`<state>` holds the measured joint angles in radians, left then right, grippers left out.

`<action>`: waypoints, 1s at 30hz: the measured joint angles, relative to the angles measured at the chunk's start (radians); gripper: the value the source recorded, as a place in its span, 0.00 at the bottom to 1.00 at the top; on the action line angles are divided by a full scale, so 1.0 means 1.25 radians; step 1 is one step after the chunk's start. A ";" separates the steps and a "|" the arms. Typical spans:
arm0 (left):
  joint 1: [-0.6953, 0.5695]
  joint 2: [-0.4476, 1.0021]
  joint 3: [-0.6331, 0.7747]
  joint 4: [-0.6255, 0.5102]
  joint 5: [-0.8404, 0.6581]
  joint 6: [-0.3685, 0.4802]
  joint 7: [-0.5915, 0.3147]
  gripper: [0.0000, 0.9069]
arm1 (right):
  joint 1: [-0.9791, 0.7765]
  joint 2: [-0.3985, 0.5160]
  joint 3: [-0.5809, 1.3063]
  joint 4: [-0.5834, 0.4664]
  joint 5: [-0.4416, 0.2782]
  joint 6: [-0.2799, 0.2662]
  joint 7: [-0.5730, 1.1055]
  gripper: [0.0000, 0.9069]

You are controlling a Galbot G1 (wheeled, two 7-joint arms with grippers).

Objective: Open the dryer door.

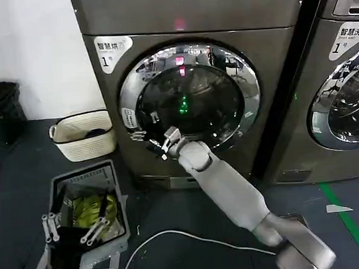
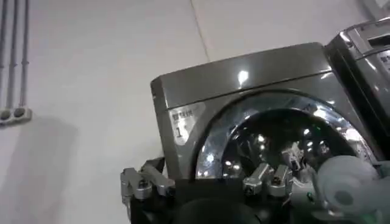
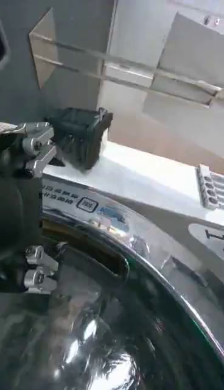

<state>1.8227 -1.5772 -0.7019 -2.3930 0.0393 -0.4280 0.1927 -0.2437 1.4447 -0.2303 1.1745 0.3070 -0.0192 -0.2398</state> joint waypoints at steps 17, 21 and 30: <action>-0.012 0.001 -0.021 0.010 -0.006 0.003 0.001 1.00 | -0.012 -0.074 -0.045 0.057 0.142 0.034 -0.238 1.00; -0.023 0.008 -0.042 0.017 -0.017 0.009 0.003 1.00 | -0.032 -0.115 -0.050 0.103 0.181 0.042 -0.287 1.00; -0.056 0.047 -0.090 0.039 -0.062 0.056 0.020 1.00 | -0.097 -0.232 -0.040 0.227 0.255 0.113 -0.427 1.00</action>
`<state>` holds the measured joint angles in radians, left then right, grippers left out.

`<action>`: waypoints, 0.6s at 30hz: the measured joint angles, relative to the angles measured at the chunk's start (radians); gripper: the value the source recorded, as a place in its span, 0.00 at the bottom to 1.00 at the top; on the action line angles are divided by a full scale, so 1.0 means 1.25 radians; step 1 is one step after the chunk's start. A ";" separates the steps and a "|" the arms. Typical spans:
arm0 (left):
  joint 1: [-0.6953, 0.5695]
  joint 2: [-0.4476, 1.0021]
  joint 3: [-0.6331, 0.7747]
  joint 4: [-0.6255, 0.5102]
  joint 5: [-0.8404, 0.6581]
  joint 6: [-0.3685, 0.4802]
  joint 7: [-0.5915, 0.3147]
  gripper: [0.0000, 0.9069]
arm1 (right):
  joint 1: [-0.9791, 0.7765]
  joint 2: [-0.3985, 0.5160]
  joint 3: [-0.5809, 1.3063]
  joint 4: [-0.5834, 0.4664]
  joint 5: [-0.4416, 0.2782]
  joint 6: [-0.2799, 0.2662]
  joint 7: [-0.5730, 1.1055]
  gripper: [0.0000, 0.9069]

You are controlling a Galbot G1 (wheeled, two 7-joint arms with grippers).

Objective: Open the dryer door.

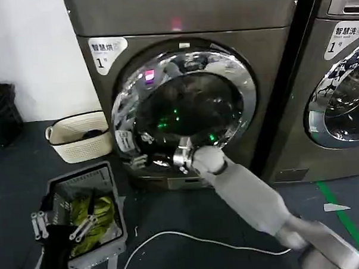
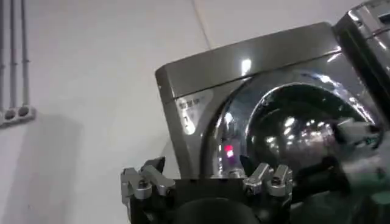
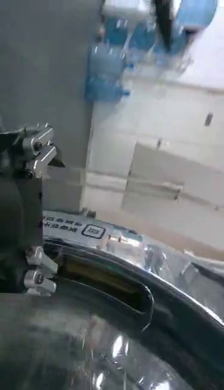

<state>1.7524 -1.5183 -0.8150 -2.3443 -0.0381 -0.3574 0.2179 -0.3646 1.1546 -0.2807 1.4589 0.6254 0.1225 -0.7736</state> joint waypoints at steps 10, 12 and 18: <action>-0.063 0.074 -0.040 0.022 -0.100 0.060 0.022 1.00 | -0.097 -0.101 0.064 0.119 0.052 0.025 -0.175 1.00; -0.080 0.091 -0.039 0.030 -0.114 0.077 0.023 1.00 | -0.115 -0.120 0.082 0.135 0.064 0.027 -0.219 1.00; -0.148 0.153 -0.009 0.063 -0.148 0.138 0.024 1.00 | -0.187 -0.176 0.165 0.176 0.091 0.048 -0.332 1.00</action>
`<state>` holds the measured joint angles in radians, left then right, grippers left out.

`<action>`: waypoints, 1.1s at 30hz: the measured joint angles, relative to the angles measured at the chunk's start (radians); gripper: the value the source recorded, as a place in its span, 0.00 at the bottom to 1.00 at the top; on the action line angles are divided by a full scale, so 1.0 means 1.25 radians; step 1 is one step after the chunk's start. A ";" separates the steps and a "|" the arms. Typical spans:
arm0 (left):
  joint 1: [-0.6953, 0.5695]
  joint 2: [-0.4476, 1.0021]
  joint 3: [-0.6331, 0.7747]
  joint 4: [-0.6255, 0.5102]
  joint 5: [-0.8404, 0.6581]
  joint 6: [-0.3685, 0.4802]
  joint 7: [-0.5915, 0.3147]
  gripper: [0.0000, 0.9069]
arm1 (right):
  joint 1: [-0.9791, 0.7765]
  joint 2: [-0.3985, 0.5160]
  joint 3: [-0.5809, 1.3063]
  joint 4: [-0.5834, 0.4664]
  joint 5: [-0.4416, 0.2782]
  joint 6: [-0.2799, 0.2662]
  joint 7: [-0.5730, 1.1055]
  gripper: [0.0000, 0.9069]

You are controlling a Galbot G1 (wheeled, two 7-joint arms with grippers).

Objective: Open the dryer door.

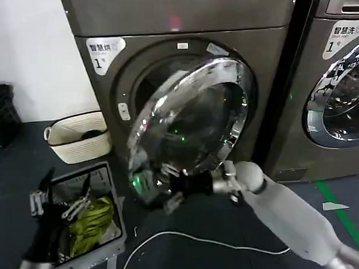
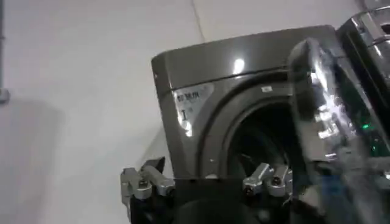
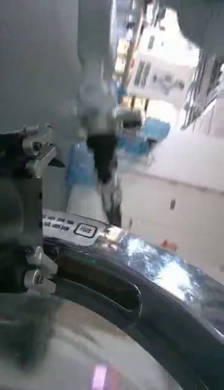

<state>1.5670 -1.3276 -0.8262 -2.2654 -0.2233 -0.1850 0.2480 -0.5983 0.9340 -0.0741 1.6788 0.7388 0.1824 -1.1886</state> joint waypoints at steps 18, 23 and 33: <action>-0.279 0.141 0.209 0.165 -0.026 0.023 0.008 1.00 | -0.344 -0.093 0.467 0.057 0.034 0.058 0.019 1.00; -0.347 0.153 0.298 0.219 -0.032 0.006 0.021 1.00 | -0.520 -0.038 0.698 0.115 0.037 0.122 0.125 1.00; -0.450 0.159 0.511 0.284 -0.019 -0.014 0.035 1.00 | -0.806 0.172 1.158 0.206 -0.157 0.239 0.452 1.00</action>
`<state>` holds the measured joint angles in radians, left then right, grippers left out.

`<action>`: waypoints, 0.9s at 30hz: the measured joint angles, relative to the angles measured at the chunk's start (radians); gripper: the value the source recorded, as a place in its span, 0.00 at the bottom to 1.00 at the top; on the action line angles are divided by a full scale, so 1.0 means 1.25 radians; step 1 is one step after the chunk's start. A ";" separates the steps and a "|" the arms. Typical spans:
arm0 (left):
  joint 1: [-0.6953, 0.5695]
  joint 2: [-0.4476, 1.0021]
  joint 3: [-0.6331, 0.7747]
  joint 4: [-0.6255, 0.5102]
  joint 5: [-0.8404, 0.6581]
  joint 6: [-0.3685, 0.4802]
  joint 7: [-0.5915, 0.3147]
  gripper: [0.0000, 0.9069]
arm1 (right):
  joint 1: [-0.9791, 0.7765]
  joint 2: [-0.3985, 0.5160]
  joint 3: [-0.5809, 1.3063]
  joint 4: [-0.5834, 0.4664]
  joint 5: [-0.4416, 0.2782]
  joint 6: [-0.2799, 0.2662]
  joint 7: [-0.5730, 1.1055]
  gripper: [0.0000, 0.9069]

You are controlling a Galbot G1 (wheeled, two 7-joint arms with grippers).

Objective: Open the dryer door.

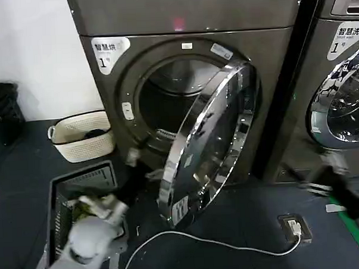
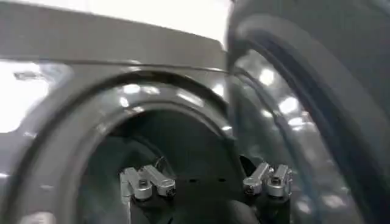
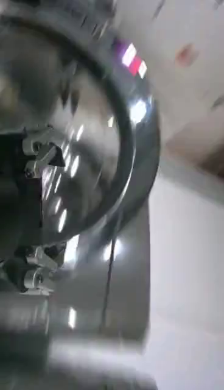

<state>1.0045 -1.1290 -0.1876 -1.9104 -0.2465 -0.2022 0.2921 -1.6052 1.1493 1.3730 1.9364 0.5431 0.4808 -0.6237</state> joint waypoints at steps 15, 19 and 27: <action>-0.169 -0.026 0.232 0.087 -0.026 -0.009 0.005 1.00 | -0.032 0.216 0.497 -0.093 -0.361 -0.174 0.577 1.00; -0.233 -0.056 0.298 0.130 -0.035 -0.009 0.005 1.00 | -0.048 0.198 0.586 -0.161 -0.388 -0.180 0.633 1.00; -0.356 -0.148 0.423 0.247 -0.033 -0.007 0.005 1.00 | -0.065 0.144 0.697 -0.290 -0.415 -0.224 0.740 1.00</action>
<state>0.5591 -1.3140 0.3408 -1.6020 -0.2876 -0.2111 0.2982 -1.6863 1.3287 2.2443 1.5739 0.0249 0.2003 0.3014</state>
